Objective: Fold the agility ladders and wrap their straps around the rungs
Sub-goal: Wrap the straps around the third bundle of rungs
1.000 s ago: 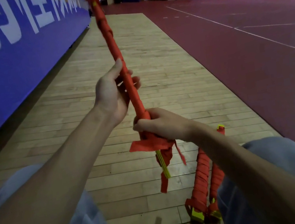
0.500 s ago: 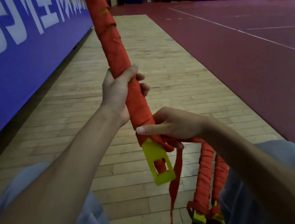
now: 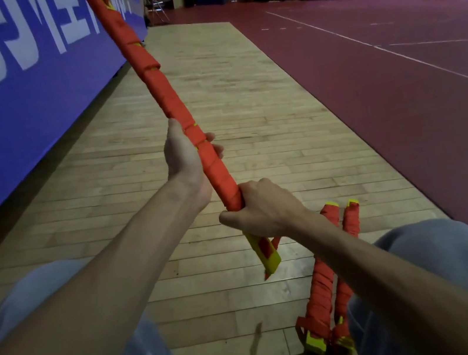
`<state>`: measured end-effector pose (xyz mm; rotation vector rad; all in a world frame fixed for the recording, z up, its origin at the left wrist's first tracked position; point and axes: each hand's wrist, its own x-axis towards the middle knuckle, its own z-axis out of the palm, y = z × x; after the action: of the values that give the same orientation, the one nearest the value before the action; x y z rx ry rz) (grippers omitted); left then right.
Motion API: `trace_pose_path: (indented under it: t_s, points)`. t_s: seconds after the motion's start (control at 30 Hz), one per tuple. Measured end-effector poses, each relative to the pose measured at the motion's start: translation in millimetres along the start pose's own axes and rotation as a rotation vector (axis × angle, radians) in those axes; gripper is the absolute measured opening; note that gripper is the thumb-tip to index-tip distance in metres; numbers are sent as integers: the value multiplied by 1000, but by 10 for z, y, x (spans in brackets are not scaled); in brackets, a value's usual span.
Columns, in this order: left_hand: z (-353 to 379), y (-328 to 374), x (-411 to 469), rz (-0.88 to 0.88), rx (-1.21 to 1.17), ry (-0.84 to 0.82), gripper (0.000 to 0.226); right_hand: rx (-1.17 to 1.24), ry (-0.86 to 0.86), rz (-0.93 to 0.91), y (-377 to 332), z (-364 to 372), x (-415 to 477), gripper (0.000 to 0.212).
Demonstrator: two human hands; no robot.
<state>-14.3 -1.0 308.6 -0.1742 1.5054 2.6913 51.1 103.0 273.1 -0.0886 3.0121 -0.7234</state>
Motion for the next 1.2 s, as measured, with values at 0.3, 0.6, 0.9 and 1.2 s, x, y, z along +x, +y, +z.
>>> trace_pose_path:
  t_s: [0.3,0.6,0.9,1.2]
  points:
    - [-77,185,11,-106,-24,-242,32,647,-326,-117,-66,-152,-79,18]
    - [-60,240,75,-83,-36,-194,36,649,-305,-170,-19,-216,-51,39]
    - [-50,102,100,211,226,171,22,250,-213,-155,-72,-104,-26,41]
    - [29,105,57,-15,-29,-177,24,364,-285,-83,34,-200,-6,22]
